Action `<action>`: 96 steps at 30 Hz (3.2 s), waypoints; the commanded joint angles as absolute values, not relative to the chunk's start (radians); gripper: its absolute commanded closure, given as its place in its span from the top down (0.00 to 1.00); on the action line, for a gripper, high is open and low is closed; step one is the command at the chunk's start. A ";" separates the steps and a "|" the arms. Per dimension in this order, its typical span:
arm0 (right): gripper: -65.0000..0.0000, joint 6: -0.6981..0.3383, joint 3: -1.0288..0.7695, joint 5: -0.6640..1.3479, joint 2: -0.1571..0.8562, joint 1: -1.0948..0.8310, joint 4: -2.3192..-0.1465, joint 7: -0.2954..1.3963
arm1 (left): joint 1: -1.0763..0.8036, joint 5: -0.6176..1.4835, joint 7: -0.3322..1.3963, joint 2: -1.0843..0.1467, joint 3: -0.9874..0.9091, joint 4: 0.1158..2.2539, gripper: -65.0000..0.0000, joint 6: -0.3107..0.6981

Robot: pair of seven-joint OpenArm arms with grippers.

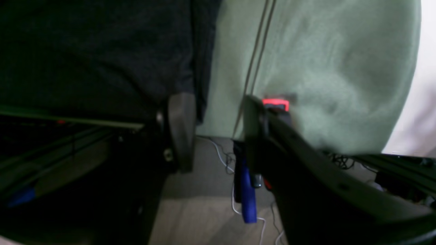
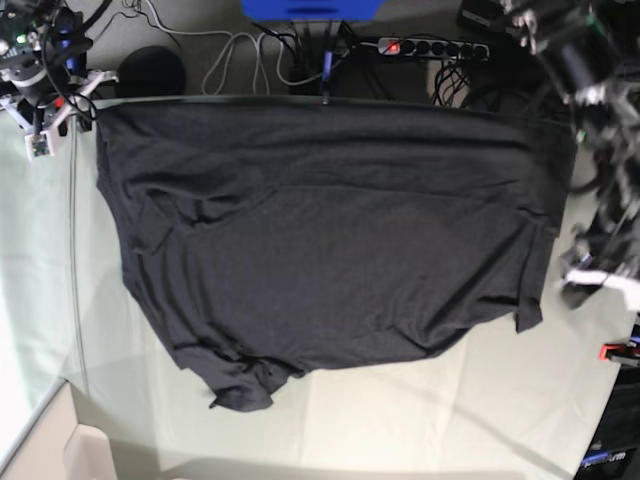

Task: Layout the t-shirt on the table in an organized manner, then fold the t-shirt properly
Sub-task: 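Release the left gripper and move it to the shirt's side seam, then grasp the shirt side with the left gripper and the right gripper, then fold the shirt side with both grippers toward the collar edge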

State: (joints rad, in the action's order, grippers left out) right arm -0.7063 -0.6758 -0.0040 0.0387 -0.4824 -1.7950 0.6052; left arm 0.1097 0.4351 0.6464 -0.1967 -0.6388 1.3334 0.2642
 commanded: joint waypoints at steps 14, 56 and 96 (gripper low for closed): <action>0.37 -0.698 -0.682 0.001 0.045 -0.486 -1.811 0.598 | 0.503 0.110 0.295 -0.211 -0.501 0.688 0.43 0.265; 0.38 -0.698 -0.684 0.001 0.047 -0.374 -1.811 0.599 | 0.427 0.105 0.159 -0.289 -0.367 0.605 0.43 0.260; 0.38 -0.698 -0.257 -0.001 0.269 0.479 -0.602 0.189 | 0.380 0.105 0.160 -0.294 -0.366 0.601 0.00 0.260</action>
